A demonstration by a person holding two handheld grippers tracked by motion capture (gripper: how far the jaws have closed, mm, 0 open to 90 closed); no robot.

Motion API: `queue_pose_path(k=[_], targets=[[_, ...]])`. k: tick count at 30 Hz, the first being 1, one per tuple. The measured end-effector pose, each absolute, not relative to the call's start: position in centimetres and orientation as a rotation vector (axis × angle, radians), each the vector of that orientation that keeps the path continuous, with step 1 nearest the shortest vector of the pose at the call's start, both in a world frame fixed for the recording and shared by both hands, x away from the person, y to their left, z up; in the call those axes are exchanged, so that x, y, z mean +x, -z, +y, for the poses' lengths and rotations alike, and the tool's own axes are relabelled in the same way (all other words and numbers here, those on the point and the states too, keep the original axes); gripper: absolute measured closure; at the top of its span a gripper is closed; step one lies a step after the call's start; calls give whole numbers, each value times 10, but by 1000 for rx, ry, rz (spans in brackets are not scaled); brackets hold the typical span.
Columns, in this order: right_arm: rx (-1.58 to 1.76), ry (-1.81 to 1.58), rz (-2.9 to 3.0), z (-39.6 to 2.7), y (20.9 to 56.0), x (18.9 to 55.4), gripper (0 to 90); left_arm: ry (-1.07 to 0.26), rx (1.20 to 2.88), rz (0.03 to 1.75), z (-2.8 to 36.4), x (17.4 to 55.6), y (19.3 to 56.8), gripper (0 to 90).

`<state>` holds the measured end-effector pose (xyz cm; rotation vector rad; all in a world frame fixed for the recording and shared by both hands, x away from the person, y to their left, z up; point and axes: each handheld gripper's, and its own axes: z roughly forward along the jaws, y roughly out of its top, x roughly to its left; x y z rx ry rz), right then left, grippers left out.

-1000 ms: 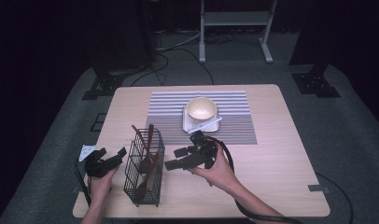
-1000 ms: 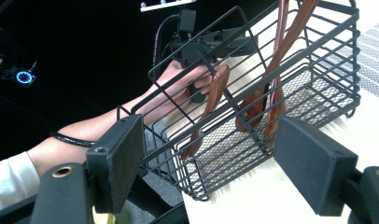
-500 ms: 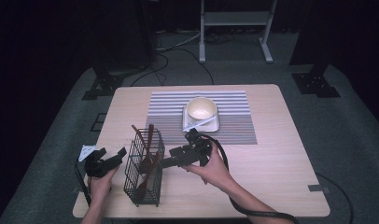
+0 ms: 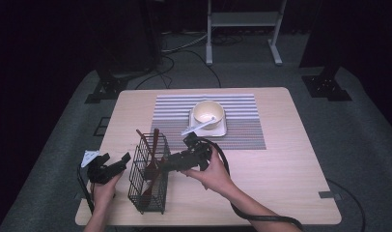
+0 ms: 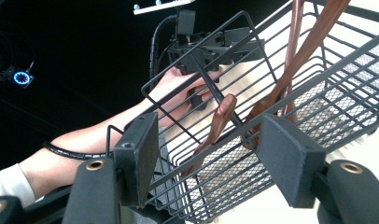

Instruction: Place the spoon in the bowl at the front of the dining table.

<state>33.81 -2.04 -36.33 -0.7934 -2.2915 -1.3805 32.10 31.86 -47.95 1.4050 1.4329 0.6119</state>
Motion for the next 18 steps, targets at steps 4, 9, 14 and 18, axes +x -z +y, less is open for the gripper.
queue_pose_path(k=[4,9,14,18], targets=[[-794,1376,-2288,-18,363,340,418,-612,1404,1431,319,321,480,22],[-805,1363,-2314,-15,362,340,482,-613,1407,1431,319,321,479,22],[-818,1363,-2318,-13,363,341,542,-613,1406,1430,319,321,480,22],[-839,1357,-2318,-12,364,342,634,-613,1406,1429,319,321,480,22]])
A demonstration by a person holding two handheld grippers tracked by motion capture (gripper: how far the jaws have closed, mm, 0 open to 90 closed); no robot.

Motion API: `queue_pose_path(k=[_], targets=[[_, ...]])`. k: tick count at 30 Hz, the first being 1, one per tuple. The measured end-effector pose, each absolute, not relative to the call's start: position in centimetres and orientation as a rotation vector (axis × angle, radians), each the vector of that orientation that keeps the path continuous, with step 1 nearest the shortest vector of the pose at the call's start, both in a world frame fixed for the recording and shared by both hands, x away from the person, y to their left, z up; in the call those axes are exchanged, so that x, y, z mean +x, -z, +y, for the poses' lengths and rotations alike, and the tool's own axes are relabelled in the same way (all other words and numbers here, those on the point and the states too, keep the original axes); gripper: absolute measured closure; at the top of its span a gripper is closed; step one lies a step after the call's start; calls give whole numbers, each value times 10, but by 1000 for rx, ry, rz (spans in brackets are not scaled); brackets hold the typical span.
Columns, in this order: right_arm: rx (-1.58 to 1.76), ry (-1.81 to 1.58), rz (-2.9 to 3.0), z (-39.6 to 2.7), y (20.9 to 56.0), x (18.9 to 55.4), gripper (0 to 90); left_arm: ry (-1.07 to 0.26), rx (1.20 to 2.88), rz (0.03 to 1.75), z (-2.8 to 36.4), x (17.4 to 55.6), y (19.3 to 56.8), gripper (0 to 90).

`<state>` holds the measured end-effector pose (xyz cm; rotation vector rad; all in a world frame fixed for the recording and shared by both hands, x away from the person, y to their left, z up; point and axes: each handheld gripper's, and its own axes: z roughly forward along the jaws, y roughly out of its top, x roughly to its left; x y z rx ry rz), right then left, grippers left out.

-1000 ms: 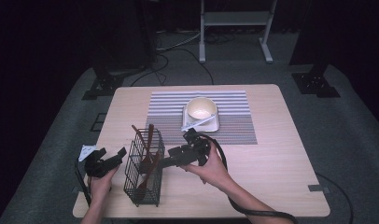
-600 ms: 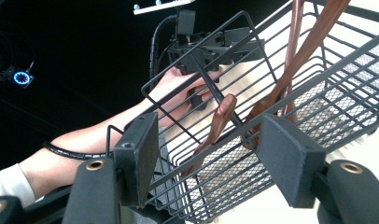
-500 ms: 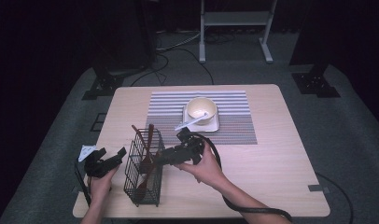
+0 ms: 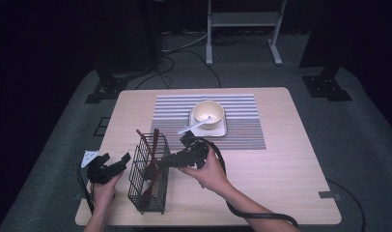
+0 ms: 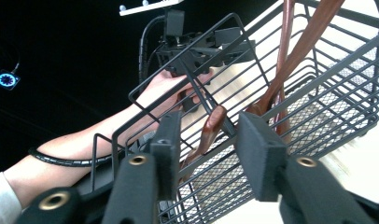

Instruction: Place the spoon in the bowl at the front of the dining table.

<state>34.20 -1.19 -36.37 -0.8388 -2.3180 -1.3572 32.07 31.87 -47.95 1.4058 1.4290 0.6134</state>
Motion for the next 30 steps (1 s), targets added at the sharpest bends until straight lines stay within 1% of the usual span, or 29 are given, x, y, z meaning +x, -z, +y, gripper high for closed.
queue_pose_path(k=[5,6,9,14,16,30], targets=[[-856,1354,-2316,-11,364,342,718,-612,1403,1429,319,321,480,23],[-856,1354,-2316,-11,364,342,718,-612,1403,1429,319,321,480,22],[-856,1353,-2309,-11,364,342,784,-614,1405,1429,319,321,480,22],[-854,1357,-2308,-11,363,342,802,-614,1405,1429,319,321,480,23],[-857,1360,-2296,-12,362,341,825,-614,1405,1429,319,321,480,22],[-861,1380,-2295,-14,355,340,829,-616,1406,1428,319,321,480,22]])
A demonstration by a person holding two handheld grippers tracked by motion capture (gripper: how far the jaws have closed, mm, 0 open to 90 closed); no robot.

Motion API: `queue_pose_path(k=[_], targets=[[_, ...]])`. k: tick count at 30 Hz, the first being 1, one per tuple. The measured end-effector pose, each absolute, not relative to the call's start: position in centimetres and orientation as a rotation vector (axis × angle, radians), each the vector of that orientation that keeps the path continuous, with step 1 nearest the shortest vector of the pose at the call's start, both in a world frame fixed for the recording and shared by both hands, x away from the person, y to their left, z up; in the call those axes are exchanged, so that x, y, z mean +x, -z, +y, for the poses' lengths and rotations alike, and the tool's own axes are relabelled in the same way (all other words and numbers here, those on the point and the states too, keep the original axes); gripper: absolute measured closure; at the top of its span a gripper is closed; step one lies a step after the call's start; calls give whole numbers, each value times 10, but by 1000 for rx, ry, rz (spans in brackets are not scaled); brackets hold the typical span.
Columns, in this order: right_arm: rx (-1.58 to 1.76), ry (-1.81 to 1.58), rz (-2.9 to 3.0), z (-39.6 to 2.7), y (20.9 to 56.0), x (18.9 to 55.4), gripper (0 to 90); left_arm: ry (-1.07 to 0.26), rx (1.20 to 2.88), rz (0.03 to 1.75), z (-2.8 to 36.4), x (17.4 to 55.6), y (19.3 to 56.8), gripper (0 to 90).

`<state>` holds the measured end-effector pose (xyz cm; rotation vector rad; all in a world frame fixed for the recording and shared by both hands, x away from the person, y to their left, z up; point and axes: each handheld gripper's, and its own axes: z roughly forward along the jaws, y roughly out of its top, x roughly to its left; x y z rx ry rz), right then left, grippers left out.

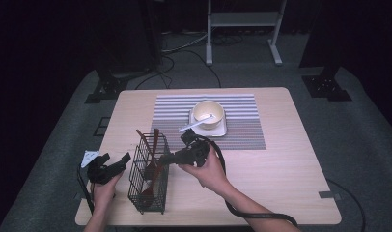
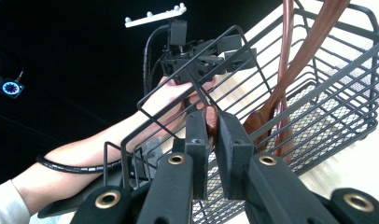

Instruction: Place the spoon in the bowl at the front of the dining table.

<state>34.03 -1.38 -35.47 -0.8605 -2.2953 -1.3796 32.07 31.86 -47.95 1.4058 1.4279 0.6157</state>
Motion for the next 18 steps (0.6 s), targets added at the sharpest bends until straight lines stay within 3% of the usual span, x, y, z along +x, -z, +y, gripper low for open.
queue_pose_path(k=[18], targets=[[-885,1420,-2262,-28,337,344,834,-617,1408,1431,319,320,479,23]])
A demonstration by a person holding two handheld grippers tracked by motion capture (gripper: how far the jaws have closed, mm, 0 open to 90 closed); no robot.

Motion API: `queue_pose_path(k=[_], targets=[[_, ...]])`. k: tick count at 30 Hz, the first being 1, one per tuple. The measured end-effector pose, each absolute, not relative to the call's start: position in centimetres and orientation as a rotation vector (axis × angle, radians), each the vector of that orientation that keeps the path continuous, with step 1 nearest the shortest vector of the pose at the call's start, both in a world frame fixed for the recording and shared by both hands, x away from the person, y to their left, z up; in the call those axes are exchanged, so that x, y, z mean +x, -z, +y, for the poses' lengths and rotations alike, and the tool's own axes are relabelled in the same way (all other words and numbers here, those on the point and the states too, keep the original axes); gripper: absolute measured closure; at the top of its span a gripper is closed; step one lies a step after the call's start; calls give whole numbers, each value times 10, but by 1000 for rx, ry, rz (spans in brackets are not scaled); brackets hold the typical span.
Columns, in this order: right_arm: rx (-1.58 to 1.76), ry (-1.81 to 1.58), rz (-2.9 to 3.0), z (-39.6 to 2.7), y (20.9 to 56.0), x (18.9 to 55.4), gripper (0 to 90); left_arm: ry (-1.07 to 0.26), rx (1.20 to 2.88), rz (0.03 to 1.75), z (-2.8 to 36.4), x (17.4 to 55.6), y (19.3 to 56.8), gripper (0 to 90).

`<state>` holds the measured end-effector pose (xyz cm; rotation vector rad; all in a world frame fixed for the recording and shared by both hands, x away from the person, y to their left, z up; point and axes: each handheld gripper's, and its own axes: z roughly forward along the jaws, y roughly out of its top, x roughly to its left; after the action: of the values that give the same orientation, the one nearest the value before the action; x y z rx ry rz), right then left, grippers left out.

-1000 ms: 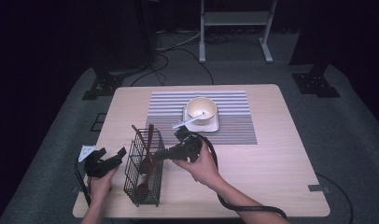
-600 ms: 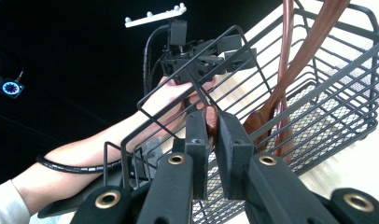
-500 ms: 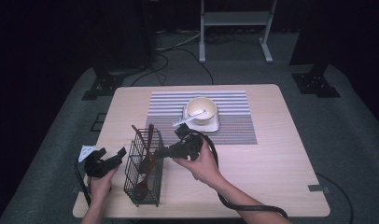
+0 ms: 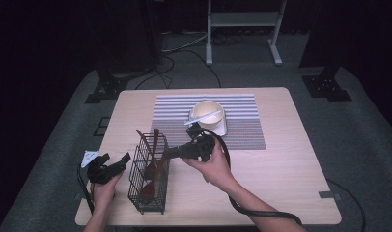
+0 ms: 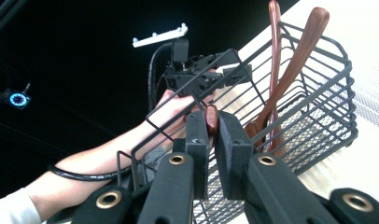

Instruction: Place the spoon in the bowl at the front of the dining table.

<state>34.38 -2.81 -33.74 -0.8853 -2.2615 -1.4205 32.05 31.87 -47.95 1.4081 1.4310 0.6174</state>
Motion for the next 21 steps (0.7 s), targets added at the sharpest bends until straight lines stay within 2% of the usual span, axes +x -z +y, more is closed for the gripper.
queue_pose_path(k=[21], targets=[[-924,1470,-2168,-44,320,351,834,-622,1413,1430,318,321,479,22]])
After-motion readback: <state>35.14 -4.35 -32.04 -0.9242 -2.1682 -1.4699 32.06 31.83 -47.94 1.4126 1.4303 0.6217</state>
